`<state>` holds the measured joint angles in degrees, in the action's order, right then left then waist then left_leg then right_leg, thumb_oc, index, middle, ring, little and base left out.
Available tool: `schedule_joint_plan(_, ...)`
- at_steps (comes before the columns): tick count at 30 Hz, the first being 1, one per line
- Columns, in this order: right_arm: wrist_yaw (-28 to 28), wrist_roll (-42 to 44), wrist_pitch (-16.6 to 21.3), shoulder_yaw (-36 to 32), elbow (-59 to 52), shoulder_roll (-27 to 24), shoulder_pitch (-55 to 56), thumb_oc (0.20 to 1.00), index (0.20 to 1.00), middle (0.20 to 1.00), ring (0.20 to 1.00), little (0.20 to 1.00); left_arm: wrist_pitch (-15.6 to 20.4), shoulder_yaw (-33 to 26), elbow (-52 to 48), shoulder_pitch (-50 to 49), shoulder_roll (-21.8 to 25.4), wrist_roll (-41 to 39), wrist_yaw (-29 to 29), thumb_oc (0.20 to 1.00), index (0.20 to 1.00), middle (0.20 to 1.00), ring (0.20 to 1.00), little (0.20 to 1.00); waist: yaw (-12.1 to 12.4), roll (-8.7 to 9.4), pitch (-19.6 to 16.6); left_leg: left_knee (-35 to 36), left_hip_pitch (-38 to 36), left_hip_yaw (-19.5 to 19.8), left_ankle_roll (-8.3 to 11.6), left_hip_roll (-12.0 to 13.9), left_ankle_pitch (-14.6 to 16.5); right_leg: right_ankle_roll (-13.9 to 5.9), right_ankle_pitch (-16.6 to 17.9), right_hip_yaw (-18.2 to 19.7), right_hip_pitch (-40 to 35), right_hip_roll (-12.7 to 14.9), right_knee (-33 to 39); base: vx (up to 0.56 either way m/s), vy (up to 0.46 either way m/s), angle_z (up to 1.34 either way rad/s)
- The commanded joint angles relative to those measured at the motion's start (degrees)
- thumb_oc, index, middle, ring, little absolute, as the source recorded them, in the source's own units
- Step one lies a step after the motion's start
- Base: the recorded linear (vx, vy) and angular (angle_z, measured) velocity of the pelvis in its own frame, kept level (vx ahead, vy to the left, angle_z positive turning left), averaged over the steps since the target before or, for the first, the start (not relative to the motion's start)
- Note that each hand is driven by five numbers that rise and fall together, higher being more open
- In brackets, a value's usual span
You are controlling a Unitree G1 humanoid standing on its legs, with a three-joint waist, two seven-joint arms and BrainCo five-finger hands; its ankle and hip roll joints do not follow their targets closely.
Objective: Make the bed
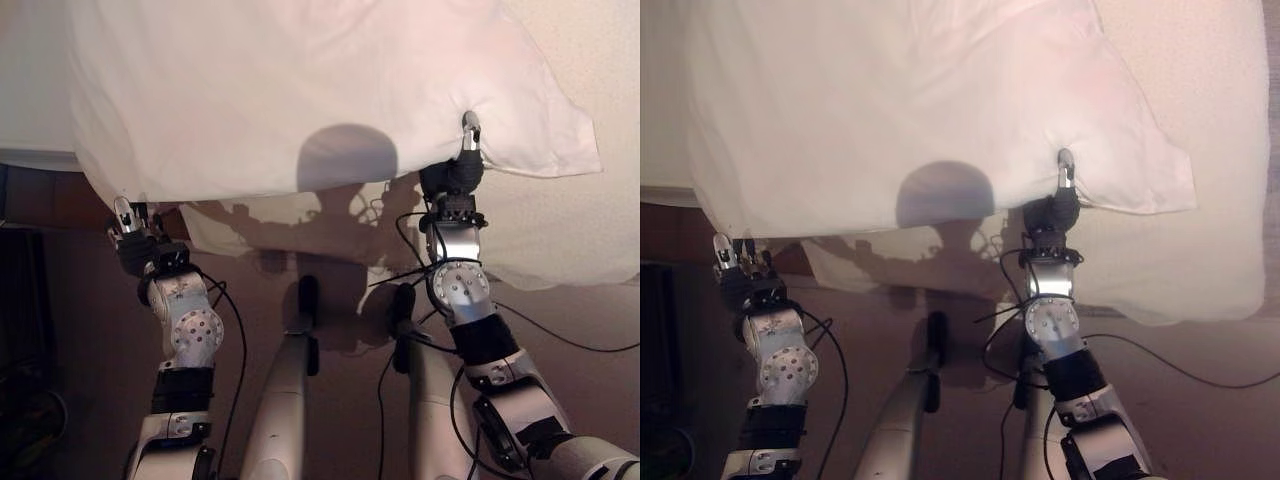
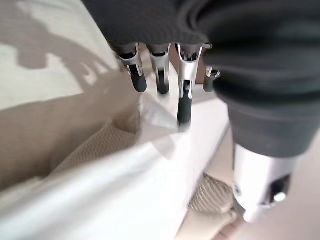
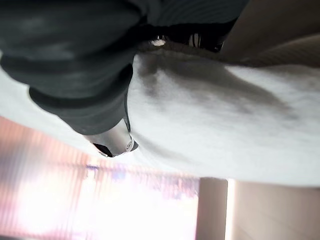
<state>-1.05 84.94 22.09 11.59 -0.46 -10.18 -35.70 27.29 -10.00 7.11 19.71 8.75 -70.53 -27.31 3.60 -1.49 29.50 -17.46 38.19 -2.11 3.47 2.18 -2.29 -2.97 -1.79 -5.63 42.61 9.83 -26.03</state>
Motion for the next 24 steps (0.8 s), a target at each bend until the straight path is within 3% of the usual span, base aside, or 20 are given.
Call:
schedule_joint_plan(1, 8.48, -2.73, 0.04, 0.30, -11.28, -0.65, 3.33, 0.200, 0.200, 0.200, 0.200, 0.200, -0.38, 0.24, 2.00, -2.41, 0.41, -4.10, 7.66, 1.000, 1.000, 1.000, 1.000, 1.000, -2.17, -0.64, -4.89, -1.05, 2.28, 0.09, -3.01, -2.20, 2.17, -3.89, 1.21, 0.64, -1.14, -0.52, 4.09, -0.01, -0.007, -0.06)
schedule_joint_plan(8, 13.95, -1.14, -0.82, 3.82, -15.22, -0.68, 3.15, 0.200, 0.200, 0.200, 0.200, 0.200, -8.46, 8.51, 7.56, -4.23, -1.86, -9.85, 20.91, 1.000, 1.000, 1.000, 1.000, 1.000, -3.39, 1.08, -4.42, -0.51, 1.51, -0.38, -2.53, -1.92, 2.11, -3.90, 1.53, 1.04, -1.73, -1.04, 4.69, 0.00, 0.000, 0.00)
schedule_joint_plan(10, 14.33, -1.04, -0.81, 4.04, -15.28, -0.63, 3.08, 0.200, 0.200, 0.200, 0.200, 0.200, -9.29, 9.53, 8.48, -4.28, -2.01, -9.88, 22.04, 1.000, 1.000, 1.000, 1.000, 1.000, -3.47, 1.26, -4.46, -0.62, 1.62, -0.37, -2.49, -1.91, 2.10, -3.87, 1.57, 1.02, -1.74, -1.08, 4.73, 0.00, 0.000, 0.00)
schedule_joint_plan(11, 15.11, -0.61, -0.90, 4.49, -15.79, -0.31, 3.13, 0.200, 0.200, 0.200, 0.200, 0.200, -12.20, 11.97, 9.59, -4.64, -2.26, -10.01, 24.90, 1.000, 1.000, 1.000, 1.000, 1.000, -3.70, 1.50, -4.50, -0.65, 1.58, -0.42, -2.51, -1.87, 2.14, -3.89, 1.68, 1.11, -1.68, -1.16, 4.71, 0.00, 0.000, 0.00)
schedule_joint_plan(16, 16.54, 0.67, -0.71, 4.94, -15.34, 0.23, 2.63, 0.200, 0.200, 0.200, 0.200, 0.200, -16.94, 18.63, 9.33, -7.34, -2.61, -10.98, 30.26, 1.000, 1.000, 1.000, 1.000, 1.000, -4.00, 1.84, -4.31, -0.78, 1.61, -0.62, -2.71, -1.92, 2.20, -3.91, 1.97, 1.30, -1.65, -1.20, 4.76, 0.00, 0.000, 0.00)
schedule_joint_plan(24, 17.59, 2.84, -0.07, 4.40, -14.18, 1.10, 1.98, 0.200, 0.200, 0.200, 0.200, 0.200, -17.63, 20.52, 7.06, -7.33, -2.60, -12.10, 34.35, 1.000, 1.000, 1.000, 1.000, 1.000, -3.98, 2.29, -4.38, -0.44, 1.42, -0.49, -2.68, -1.89, 2.11, -3.95, 2.10, 1.13, -1.77, -1.35, 4.90, 0.00, 0.000, 0.00)
